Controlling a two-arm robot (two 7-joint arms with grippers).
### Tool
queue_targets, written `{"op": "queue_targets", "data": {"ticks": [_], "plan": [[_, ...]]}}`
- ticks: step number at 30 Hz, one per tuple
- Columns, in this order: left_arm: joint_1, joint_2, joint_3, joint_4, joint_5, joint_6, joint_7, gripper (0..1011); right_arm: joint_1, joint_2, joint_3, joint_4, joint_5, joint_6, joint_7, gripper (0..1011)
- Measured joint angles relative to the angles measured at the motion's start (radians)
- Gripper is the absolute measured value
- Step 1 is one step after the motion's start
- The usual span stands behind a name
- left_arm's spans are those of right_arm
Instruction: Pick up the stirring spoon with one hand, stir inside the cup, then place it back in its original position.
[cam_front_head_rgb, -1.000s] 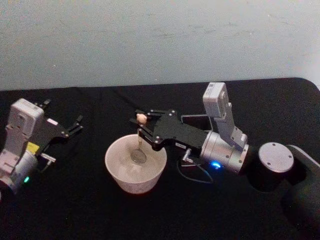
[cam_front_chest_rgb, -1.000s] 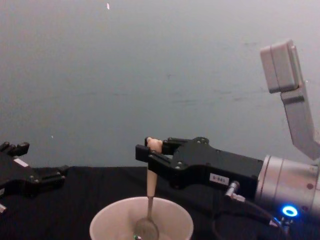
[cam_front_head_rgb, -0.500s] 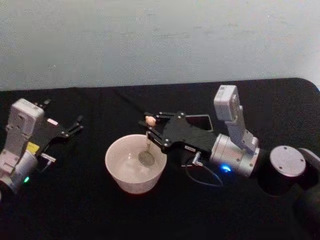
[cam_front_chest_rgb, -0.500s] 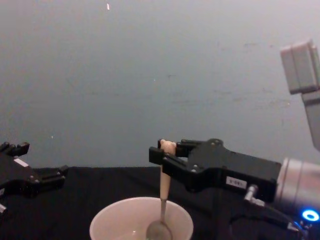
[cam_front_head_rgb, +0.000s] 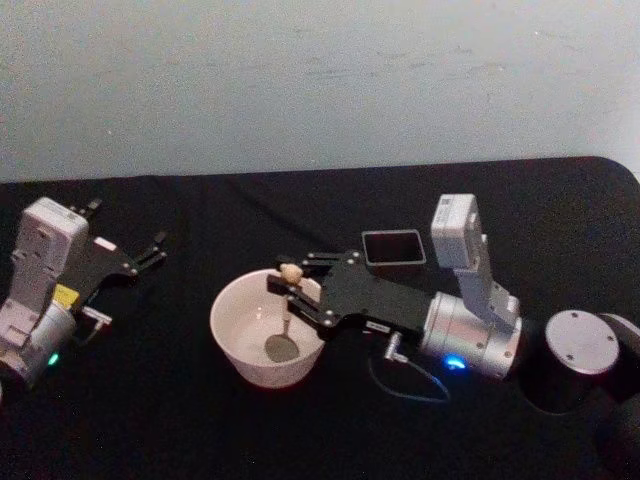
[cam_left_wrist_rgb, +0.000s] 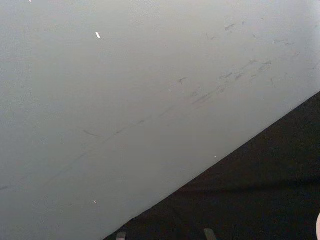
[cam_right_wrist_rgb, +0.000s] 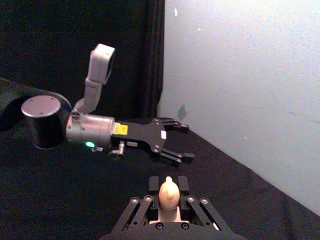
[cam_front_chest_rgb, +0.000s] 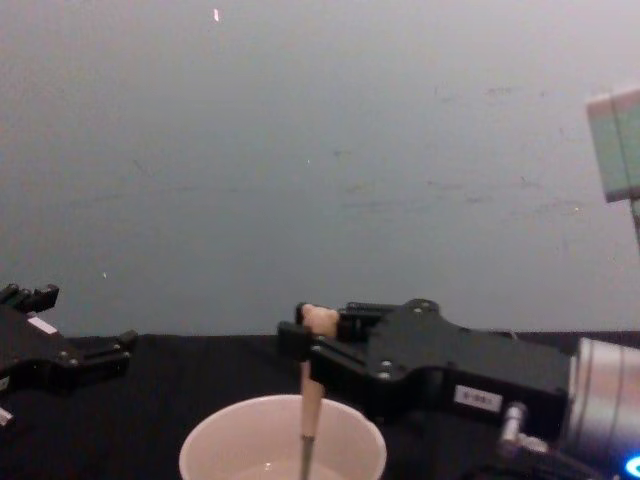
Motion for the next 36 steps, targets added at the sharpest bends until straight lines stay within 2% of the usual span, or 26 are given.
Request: {"op": "queue_targets", "data": {"ticks": [3,7,15,25,36], "plan": [[0.0,0.0,0.0,0.0,0.0,0.0,0.0,1001,0.005,-0.01,-0.007,0.004,0.001,0.0,0.0,213],[0.0,0.0,0.0,0.0,0.0,0.0,0.0,1001,0.028,-0.044,-0.017,0.039,-0.004,-0.005,-0.018,213],[0.0,0.0,0.0,0.0,0.0,0.0,0.0,1001,0.07,-0.086,-0.012,0.109,-0.023,-0.019,-0.054,213],[0.0,0.0,0.0,0.0,0.0,0.0,0.0,1001,0.084,-0.089,0.016,0.144,-0.04,-0.022,-0.077,213],[0.0,0.0,0.0,0.0,0.0,0.0,0.0,1001,0.072,-0.071,0.034,0.13,-0.042,-0.019,-0.076,213]]}}
